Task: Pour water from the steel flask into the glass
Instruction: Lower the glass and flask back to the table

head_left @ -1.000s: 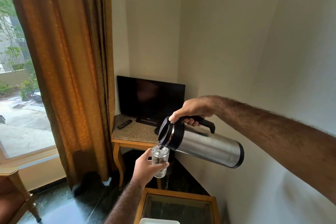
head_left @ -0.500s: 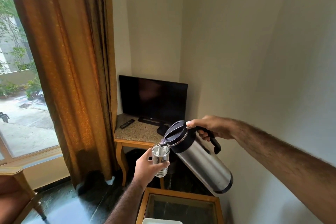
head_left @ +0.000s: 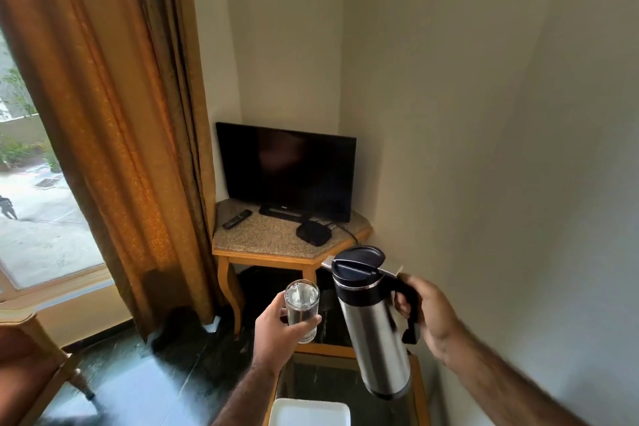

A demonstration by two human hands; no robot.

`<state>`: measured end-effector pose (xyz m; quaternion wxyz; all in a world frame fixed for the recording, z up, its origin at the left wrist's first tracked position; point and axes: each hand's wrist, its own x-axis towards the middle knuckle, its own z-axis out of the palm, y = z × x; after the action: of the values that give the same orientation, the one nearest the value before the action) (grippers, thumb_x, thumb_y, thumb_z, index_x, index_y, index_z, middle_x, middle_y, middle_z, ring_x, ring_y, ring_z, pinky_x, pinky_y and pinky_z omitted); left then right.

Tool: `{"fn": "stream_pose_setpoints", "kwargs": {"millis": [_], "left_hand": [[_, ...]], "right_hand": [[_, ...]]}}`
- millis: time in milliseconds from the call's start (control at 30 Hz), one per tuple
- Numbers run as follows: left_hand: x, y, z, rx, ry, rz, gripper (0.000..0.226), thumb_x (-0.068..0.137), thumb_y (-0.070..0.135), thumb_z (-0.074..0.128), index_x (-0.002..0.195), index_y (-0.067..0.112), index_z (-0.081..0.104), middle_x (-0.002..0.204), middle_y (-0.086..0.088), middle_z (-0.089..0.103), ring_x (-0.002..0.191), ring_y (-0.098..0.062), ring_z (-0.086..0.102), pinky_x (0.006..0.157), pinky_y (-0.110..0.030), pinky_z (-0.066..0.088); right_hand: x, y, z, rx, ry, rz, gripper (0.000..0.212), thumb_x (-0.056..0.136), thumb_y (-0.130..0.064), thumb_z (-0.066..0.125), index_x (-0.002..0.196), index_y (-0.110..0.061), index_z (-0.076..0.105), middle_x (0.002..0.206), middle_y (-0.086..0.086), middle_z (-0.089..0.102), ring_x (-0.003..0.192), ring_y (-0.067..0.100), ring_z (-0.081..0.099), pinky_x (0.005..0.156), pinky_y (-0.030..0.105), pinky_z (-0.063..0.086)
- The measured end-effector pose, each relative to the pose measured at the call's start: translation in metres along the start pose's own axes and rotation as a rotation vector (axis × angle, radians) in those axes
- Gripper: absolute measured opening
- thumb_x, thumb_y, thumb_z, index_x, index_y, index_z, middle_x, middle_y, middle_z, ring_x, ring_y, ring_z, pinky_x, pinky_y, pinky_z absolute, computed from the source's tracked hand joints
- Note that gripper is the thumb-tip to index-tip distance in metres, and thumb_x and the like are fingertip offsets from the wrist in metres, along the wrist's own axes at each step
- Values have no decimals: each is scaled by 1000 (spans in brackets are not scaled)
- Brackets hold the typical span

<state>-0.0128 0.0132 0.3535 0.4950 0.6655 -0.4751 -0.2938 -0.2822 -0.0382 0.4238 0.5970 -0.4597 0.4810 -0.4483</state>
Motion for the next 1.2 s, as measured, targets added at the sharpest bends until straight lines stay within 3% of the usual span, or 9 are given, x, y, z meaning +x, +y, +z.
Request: {"fn": "stream_pose_setpoints", "kwargs": {"millis": [133,267,467,667,800,933,1033,1200], "left_hand": [[1,-27,19,32,0,-22,64,68,32,98,125,28,69,112,14,75,110,-10,70,84,-22,57],[0,-54,37,34,-12,-57,64,69,26,99,126,22,71,112,11,77,104,-13,74,93,-39,64],[-4,-116,69,22,-55,-135,66,71,20,98,130,17,69,119,0,77,109,-22,75,96,-47,63],[-10,-203,100,87,-64,-158,63,67,33,100,122,34,69,112,12,77,104,-11,74,90,-32,64],[-21,-280,125,115,-73,-161,60,65,33,99,116,39,69,108,14,77,101,-8,73,84,-26,64],[-33,-334,141,132,-65,-177,63,65,31,100,111,54,65,109,18,75,102,-5,72,75,-9,57],[-38,-373,151,129,-74,-202,67,67,25,100,110,59,62,108,25,73,101,-3,73,73,-10,57],[-46,-426,162,117,-73,-268,69,64,27,101,112,61,64,106,33,73,97,4,75,68,-13,59]], "right_hand": [[-2,44,-3,85,107,-70,33,84,-41,64,58,-22,57,56,-1,47,51,10,41,59,36,32],[-2,85,-3,170,223,-124,30,86,-32,62,58,-21,59,57,-1,51,53,13,41,60,38,29],[6,159,-9,183,308,-168,33,90,-24,56,58,-25,63,58,-7,53,57,11,45,63,39,33],[17,249,-27,304,384,-176,34,93,-21,56,62,-20,68,60,-5,58,61,11,50,61,22,44],[26,325,-42,312,406,-169,36,95,-20,55,62,-19,69,63,-4,60,65,14,50,66,23,45],[26,382,-52,272,405,-169,38,96,-18,53,63,-21,70,63,-6,60,66,13,52,67,21,46],[28,417,-60,264,411,-166,38,96,-17,52,63,-21,71,63,-6,61,67,14,52,68,24,46],[29,464,-65,292,422,-178,31,92,-31,57,65,-24,72,66,-6,62,72,18,54,74,29,44]]}}
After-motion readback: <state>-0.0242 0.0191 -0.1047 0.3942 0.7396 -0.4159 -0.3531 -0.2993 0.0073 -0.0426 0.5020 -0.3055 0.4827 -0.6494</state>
